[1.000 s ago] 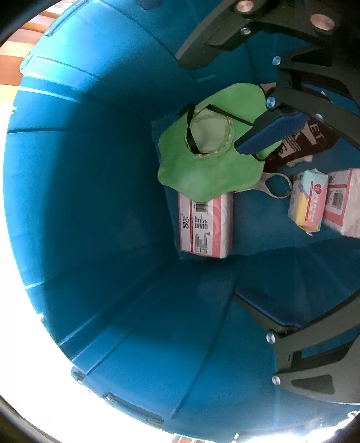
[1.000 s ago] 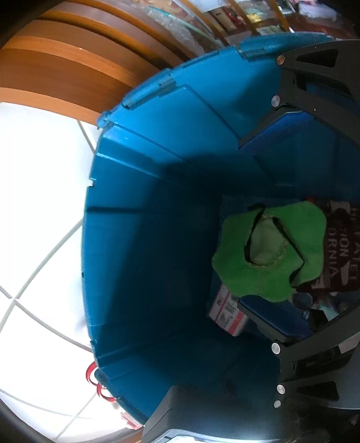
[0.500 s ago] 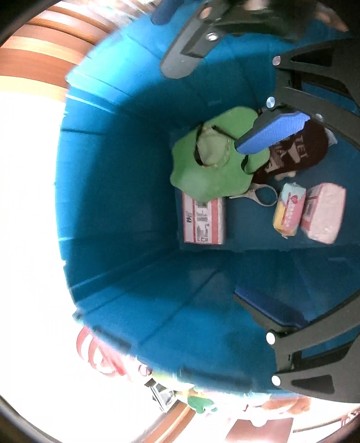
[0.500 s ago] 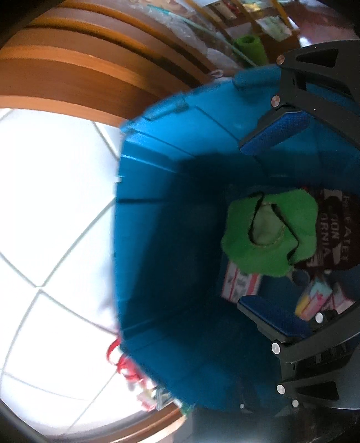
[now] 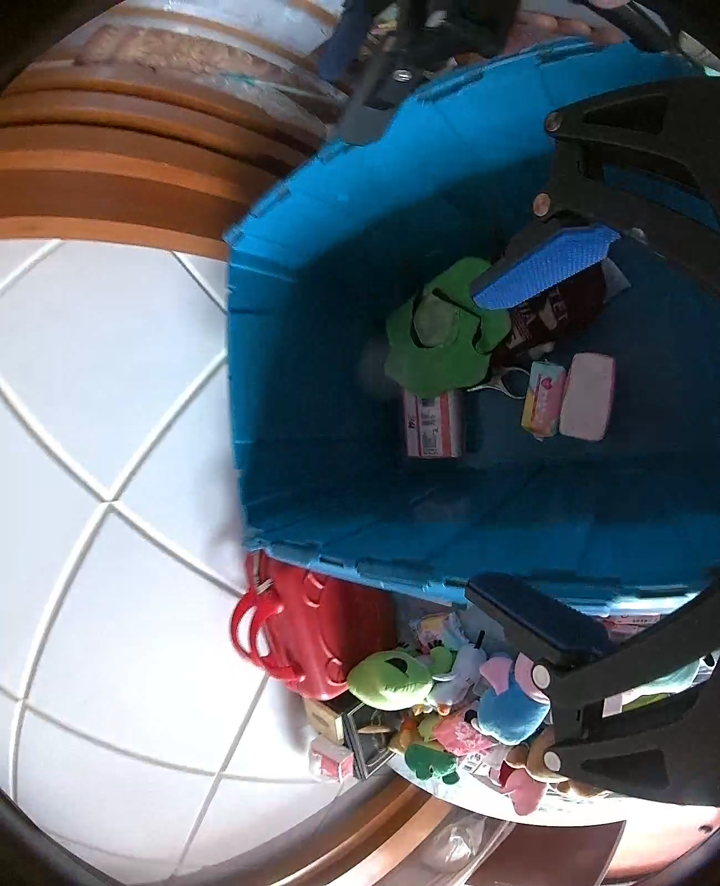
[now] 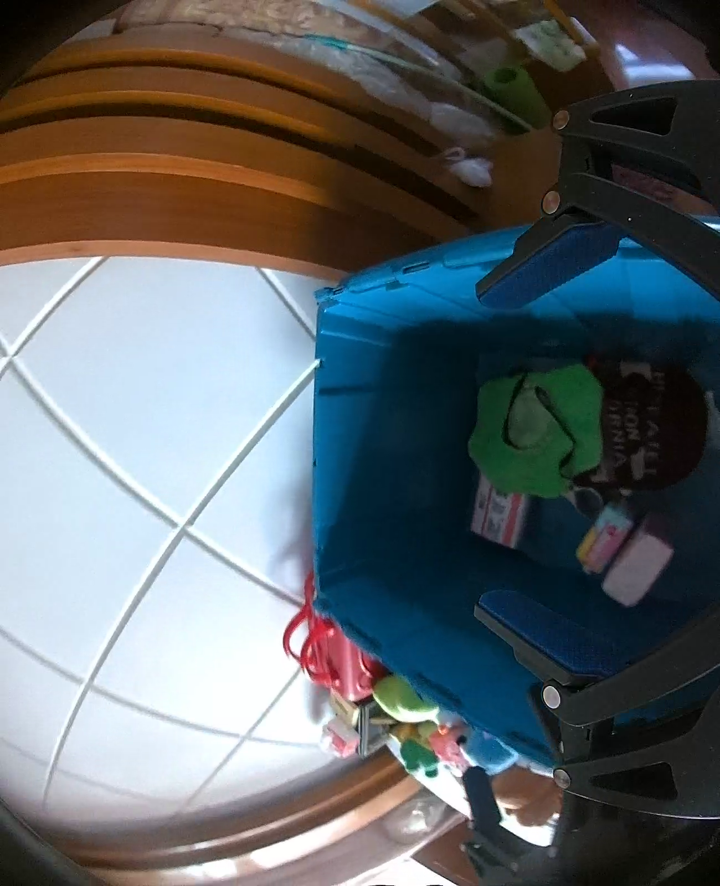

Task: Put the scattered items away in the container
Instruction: 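Move both grippers back from the crate to the pile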

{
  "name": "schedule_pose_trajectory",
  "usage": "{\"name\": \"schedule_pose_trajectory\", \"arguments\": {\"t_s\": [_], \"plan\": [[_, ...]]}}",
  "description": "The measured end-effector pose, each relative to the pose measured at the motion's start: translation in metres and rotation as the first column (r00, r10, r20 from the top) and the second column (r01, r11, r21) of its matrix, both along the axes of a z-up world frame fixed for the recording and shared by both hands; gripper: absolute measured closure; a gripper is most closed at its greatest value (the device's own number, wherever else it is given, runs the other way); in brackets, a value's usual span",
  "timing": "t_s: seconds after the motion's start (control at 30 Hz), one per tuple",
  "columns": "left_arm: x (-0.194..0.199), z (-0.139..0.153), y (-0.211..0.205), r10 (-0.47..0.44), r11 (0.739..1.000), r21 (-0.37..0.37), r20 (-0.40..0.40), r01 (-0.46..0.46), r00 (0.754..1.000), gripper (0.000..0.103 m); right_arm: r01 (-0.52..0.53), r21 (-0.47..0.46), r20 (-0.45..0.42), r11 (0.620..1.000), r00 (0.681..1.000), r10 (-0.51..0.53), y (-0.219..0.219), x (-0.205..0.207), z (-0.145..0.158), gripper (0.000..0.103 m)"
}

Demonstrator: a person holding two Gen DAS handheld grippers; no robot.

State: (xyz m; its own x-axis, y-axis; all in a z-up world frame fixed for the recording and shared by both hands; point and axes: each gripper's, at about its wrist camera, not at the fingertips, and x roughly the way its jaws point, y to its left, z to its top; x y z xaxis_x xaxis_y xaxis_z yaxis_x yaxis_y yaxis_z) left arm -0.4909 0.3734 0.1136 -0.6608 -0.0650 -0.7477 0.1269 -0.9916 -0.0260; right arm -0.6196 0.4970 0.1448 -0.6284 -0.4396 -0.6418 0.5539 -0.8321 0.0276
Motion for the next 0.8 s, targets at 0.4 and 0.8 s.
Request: {"name": "schedule_pose_trajectory", "arguments": {"t_s": [0.4, 0.8], "plan": [[0.121, 0.034, -0.045, 0.094, 0.995, 0.039, -0.227, -0.087, 0.969, 0.006, -0.167, -0.153, -0.065, 0.974, 0.985, 0.159, 0.012, 0.105, 0.022, 0.0], [0.241, 0.017, -0.179, 0.301, 0.952, 0.048, -0.305, -0.301, 0.903, 0.005, -0.312, -0.204, -0.146, 0.928, 0.947, 0.287, -0.062, 0.216, 0.018, 0.0]]}}
